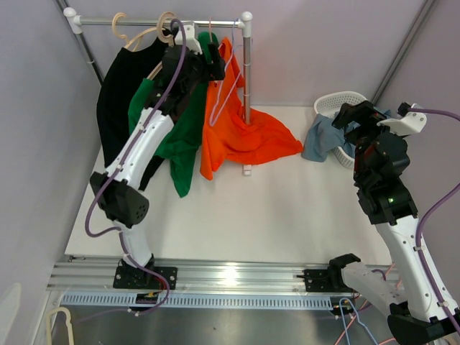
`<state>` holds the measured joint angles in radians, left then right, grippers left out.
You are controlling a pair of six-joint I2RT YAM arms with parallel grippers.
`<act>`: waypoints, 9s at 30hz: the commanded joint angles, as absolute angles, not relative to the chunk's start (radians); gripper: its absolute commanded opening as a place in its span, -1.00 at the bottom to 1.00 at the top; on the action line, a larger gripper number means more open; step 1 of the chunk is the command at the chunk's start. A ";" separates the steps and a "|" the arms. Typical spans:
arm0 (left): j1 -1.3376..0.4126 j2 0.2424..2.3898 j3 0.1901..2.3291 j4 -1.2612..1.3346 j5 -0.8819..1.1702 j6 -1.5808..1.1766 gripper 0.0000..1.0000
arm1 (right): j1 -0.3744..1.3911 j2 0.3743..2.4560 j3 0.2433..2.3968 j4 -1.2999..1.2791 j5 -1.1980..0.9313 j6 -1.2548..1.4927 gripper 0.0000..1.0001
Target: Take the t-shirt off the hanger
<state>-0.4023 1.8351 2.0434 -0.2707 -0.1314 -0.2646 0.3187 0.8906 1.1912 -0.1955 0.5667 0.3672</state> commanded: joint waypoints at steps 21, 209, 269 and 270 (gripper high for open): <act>-0.370 1.999 2.347 -0.253 -0.069 -0.284 -0.99 | 0.325 0.894 1.200 -0.130 0.532 0.374 0.99; -0.443 1.973 2.330 -0.104 -0.253 -0.107 -0.99 | 0.181 0.813 1.186 -0.163 0.354 0.264 0.99; -0.087 1.968 2.358 -0.201 0.193 -0.251 -0.99 | 0.268 0.808 1.204 -0.264 0.160 0.245 0.99; -0.087 1.961 2.368 -0.198 0.201 -0.256 -0.99 | 0.268 0.810 1.203 -0.264 0.158 0.250 0.99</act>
<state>-0.0967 1.9797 2.2856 -0.2447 0.1574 -0.2165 0.2611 0.8089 1.1805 -0.2935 0.1761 0.2459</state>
